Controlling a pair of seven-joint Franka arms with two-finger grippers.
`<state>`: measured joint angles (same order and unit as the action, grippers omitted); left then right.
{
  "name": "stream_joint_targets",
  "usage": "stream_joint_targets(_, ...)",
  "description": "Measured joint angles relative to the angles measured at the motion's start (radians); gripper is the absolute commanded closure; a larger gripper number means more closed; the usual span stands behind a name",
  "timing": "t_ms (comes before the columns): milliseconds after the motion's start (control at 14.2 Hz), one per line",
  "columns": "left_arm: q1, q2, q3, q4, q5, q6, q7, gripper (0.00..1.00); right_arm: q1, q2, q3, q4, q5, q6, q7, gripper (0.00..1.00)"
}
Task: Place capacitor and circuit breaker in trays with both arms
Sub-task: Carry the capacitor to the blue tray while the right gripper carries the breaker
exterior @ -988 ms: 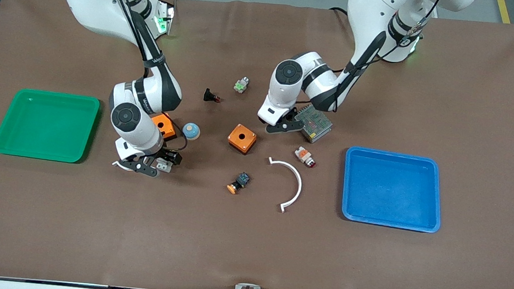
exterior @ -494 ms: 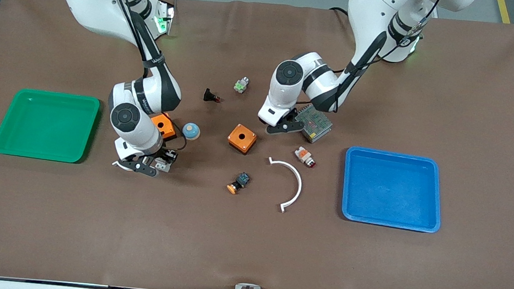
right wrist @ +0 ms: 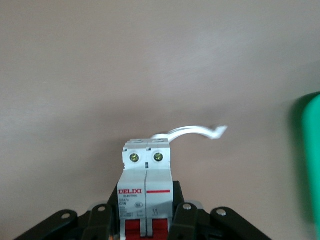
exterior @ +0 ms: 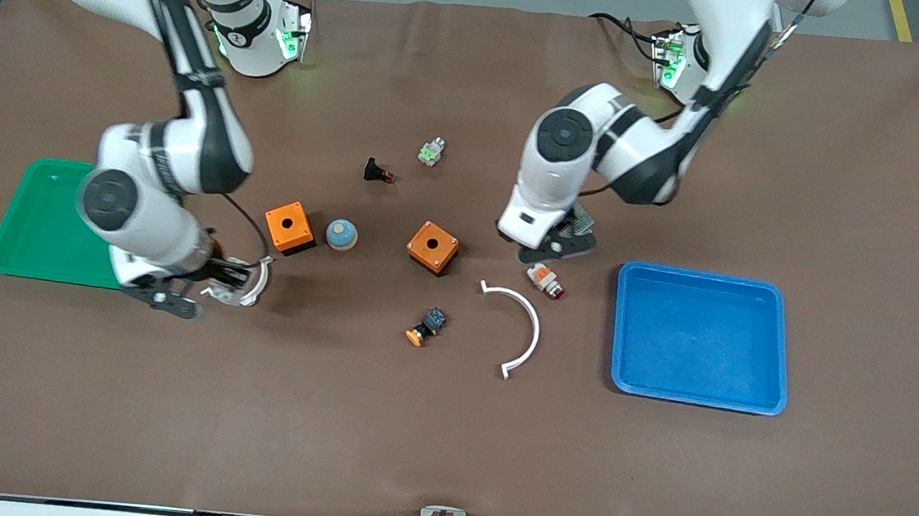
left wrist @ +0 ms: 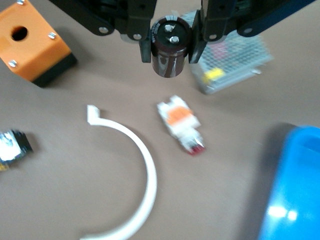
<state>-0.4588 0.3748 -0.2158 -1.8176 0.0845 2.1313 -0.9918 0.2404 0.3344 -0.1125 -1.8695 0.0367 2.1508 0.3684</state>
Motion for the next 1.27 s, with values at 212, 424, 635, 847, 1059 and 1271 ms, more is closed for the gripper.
stream_joint_targets(212, 0.126, -0.032, 0.002, 0.042, -0.001, -0.121, 0.199, 0.78, -0.155, -0.068, -0.005, -0.042, 0.0, -0.04, -0.237, 1.0)
stream_joint_targets(424, 0.279, -0.037, 0.004, 0.043, -0.001, -0.157, 0.426, 0.78, -0.303, -0.107, -0.008, -0.125, 0.0, -0.021, -0.434, 1.0)
stream_joint_targets(635, 0.424, -0.034, 0.006, 0.04, -0.002, -0.17, 0.63, 0.78, -0.409, -0.127, -0.009, -0.233, -0.008, 0.102, -0.607, 1.0)
stream_joint_targets(847, 0.514, 0.004, 0.007, 0.034, -0.002, -0.151, 0.743, 0.77, -0.511, -0.127, -0.009, -0.339, -0.016, 0.249, -0.745, 1.0)
stream_joint_targets(1059, 0.53, 0.074, 0.007, 0.03, -0.002, -0.049, 0.764, 0.77, -0.576, -0.122, -0.009, -0.373, -0.02, 0.283, -0.799, 1.0)
stream_joint_targets(1271, 0.529, 0.144, 0.005, 0.028, 0.0, 0.033, 0.764, 0.77, -0.593, -0.109, -0.008, -0.378, -0.02, 0.284, -0.806, 1.0)
